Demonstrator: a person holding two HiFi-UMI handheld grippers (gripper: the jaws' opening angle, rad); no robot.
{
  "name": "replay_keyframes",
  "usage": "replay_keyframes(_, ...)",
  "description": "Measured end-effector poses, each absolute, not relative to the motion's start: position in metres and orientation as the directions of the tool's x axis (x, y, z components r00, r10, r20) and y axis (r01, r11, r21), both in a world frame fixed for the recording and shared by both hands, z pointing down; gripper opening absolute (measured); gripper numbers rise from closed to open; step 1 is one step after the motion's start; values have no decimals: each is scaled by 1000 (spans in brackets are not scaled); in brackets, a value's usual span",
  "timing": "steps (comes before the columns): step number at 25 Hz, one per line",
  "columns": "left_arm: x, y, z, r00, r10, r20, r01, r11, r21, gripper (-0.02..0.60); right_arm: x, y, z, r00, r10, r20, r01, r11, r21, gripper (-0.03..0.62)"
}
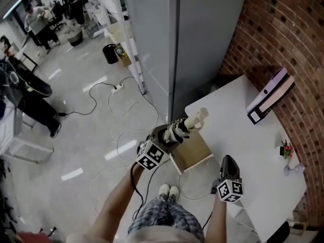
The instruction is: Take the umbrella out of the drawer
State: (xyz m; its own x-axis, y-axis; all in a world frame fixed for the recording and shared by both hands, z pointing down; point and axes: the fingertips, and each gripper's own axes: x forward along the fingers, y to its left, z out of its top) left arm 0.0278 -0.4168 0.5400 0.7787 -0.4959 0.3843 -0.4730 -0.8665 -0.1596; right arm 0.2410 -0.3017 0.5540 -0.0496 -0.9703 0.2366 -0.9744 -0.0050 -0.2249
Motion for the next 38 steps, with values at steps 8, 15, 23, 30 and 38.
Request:
replay_keyframes(8,6,-410,462,720,-658,222,-663,-746,-61,278,273,-288,480,-13,-991,134,-992,-3,-123,20)
replay_keyframes(15,-15,-402,423,627,-769,123,-773,-634,-24,278,297,-273,429,6,-998,58,-999,-9,-51,20)
replay_keyframes(23,-36,-397,390,581,-813,28,-813,-582,-31,279,317,-266,399,36,-999,-20,-998,-35,-45,18)
replay_keyframes(30,-41,-399,388,575,-818,19,-817,-576,-36,279,317,-267,400,61,-998,-32,-998,-60,-25,18)
replay_keyframes(38,-41,-403,397,574,-818,40,-817,-575,-35,279,325,-265,400,105,-994,-22,-994,-105,5,17)
